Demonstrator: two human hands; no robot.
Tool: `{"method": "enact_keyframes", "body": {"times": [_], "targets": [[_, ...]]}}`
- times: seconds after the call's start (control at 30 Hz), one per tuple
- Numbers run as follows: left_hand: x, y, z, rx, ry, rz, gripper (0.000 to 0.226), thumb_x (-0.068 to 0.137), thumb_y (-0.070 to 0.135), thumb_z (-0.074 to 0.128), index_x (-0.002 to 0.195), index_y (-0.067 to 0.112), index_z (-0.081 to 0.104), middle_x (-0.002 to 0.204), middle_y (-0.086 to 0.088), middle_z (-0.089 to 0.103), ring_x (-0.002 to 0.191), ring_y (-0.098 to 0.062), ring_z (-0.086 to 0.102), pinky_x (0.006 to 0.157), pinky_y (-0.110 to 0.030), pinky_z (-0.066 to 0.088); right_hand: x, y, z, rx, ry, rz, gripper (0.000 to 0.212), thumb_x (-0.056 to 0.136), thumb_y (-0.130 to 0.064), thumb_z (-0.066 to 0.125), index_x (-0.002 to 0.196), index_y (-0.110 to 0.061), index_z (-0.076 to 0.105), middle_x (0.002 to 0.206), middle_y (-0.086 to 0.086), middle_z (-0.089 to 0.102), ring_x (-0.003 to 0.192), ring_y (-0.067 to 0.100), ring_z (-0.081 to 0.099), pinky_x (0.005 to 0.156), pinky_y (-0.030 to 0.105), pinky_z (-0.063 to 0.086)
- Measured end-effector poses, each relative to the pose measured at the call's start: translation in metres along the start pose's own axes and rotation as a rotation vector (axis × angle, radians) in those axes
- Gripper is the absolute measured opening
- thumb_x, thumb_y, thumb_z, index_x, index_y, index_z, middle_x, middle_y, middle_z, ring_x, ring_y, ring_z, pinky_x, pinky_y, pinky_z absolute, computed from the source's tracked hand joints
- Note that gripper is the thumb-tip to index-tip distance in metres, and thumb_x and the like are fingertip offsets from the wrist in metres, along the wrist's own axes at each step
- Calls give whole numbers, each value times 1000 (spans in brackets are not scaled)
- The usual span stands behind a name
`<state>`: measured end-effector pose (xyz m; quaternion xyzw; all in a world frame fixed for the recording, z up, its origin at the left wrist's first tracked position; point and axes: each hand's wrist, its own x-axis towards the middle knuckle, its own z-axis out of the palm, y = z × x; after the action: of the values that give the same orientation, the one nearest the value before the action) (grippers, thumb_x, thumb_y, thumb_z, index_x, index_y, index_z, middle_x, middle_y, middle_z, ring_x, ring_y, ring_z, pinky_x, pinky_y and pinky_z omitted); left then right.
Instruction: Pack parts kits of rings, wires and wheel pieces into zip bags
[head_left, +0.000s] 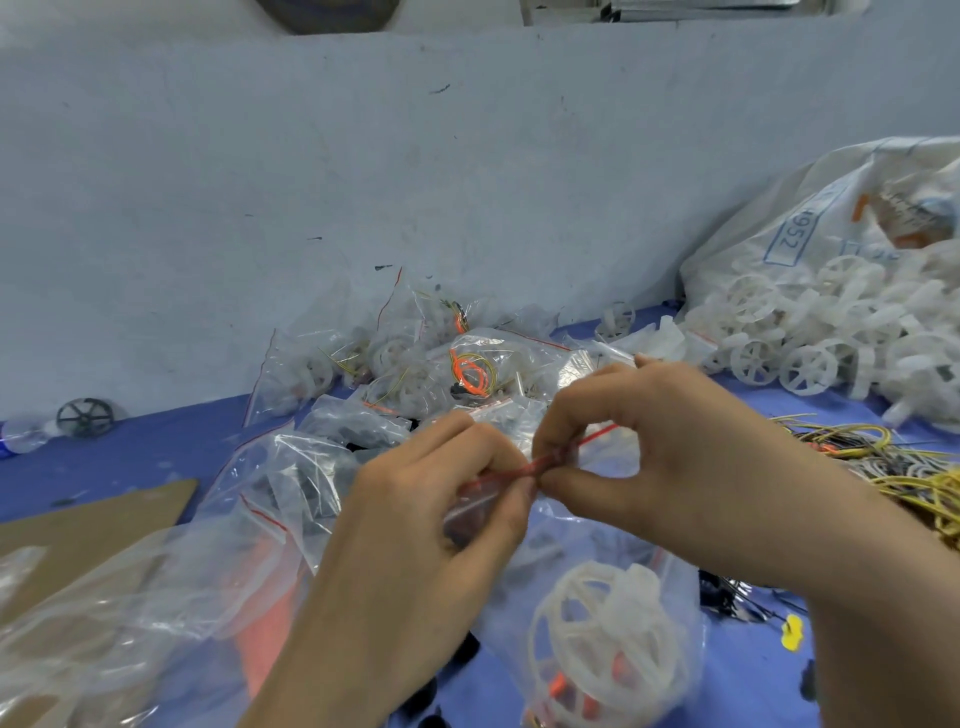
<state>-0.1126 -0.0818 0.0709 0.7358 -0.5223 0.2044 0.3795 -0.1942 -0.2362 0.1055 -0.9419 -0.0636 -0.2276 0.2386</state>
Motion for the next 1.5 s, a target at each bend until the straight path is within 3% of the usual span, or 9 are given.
{"method": "enact_keyframes", "body": {"times": [0.2, 0.33, 0.43, 0.53, 0.8, 0.97, 1.13, 1.3, 1.5], "targets": [[1, 5, 1, -79, -1, -3, 13, 80, 30, 55, 73, 21, 60, 72, 12, 53, 68, -3, 53, 60, -9, 36, -4, 0, -2, -85, 1, -59, 19, 77, -29, 70, 70, -40, 56, 76, -23, 62, 90, -8, 46, 93, 24, 28], [0, 5, -1, -87, -25, -4, 16, 80, 31, 54, 71, 18, 59, 70, 10, 52, 66, -6, 53, 60, -16, 39, -6, 5, -5, -84, 7, -16, 16, 73, -52, 62, 65, -40, 55, 78, -25, 61, 92, -11, 45, 101, 32, 26], [-2, -1, -5, -78, -53, -42, 18, 80, 34, 52, 69, 21, 55, 69, 9, 53, 65, -6, 52, 60, -16, 39, -8, 15, -13, -84, 15, 45, 15, 64, -56, 61, 62, -40, 59, 81, -26, 60, 95, -5, 49, 106, 44, 26], [-3, -4, -6, -42, -80, -65, 18, 78, 35, 49, 67, 21, 52, 67, 8, 53, 63, -6, 51, 58, -10, 36, -10, 18, -17, -14, 17, 41, 13, 66, -50, 64, 67, -37, 64, 81, -21, 62, 96, 0, 53, 98, 42, 35], [-5, -7, -10, -93, -156, -49, 25, 80, 46, 53, 73, 22, 56, 68, 9, 54, 62, -9, 53, 59, -28, 45, -4, 16, -9, 11, -47, -63, 16, 74, -34, 76, 67, -38, 62, 82, -20, 62, 110, -1, 48, 100, 34, 34], [-3, -3, -9, -136, -142, -30, 21, 80, 44, 56, 75, 23, 59, 68, 7, 54, 61, -13, 53, 58, -33, 45, -6, 17, -12, 60, -59, -93, 8, 72, -38, 73, 73, -35, 66, 83, -20, 65, 108, 1, 51, 92, 24, 37], [-2, -2, -11, -126, -149, 15, 23, 79, 38, 58, 64, 21, 59, 65, 6, 52, 59, -12, 51, 55, -27, 41, -4, 17, -8, 62, -78, -88, 5, 72, -35, 76, 73, -35, 71, 91, -23, 66, 111, 0, 49, 101, 32, 33], [-2, -1, -6, -109, -113, 11, 19, 80, 34, 58, 65, 23, 57, 64, 8, 50, 57, -9, 49, 54, -19, 38, -5, 12, -8, 74, -102, 21, 10, 66, -46, 67, 74, -41, 70, 108, -42, 55, 135, -6, 20, 113, 50, 14], [-2, -1, -4, -120, -94, 0, 14, 79, 33, 57, 72, 22, 62, 65, 11, 50, 55, -7, 48, 52, -18, 39, -4, 11, -5, 54, -104, -7, 7, 72, -40, 72, 76, -35, 70, 113, -39, 53, 137, -10, 13, 113, 46, 14]]}}
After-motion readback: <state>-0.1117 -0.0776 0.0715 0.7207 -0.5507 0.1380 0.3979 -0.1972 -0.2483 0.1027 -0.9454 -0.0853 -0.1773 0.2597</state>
